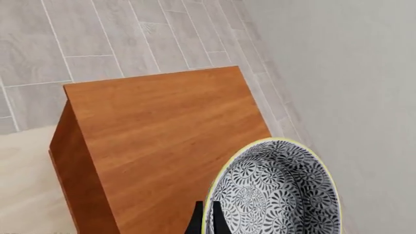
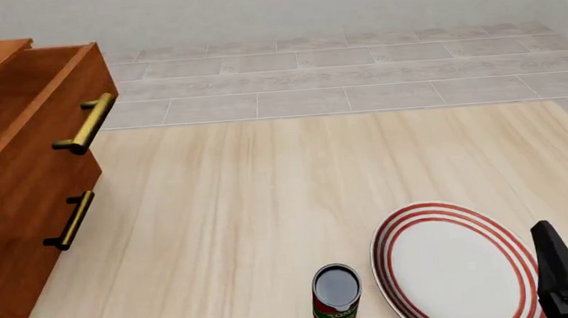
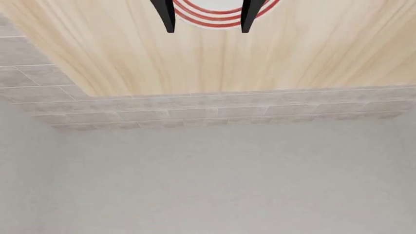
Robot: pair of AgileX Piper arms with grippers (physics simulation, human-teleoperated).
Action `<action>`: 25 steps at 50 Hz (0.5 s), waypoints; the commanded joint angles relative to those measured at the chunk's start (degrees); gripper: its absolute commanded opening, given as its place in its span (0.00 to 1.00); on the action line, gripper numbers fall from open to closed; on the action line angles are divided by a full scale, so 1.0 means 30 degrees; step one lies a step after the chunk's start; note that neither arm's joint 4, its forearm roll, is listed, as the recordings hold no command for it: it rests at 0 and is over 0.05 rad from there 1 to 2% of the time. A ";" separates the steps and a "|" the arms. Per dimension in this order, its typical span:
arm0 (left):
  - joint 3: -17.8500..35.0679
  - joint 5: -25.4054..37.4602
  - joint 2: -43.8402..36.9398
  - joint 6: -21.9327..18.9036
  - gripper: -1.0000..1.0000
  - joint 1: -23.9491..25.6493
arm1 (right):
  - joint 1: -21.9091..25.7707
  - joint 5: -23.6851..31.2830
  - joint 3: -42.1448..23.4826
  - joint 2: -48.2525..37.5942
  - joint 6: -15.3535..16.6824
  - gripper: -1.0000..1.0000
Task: Put the bowl on top of the cabinet.
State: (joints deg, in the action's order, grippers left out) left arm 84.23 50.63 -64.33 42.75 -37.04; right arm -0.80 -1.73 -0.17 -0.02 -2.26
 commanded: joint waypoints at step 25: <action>-0.0871 -0.0929 -0.0189 0.0070 0.00 -0.0718 | 0.0012 0.0093 -0.0009 -0.0002 0.0016 1.00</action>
State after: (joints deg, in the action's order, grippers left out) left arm 81.48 48.50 -64.66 43.24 -38.34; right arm -0.76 -1.52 -0.23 -0.02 -2.19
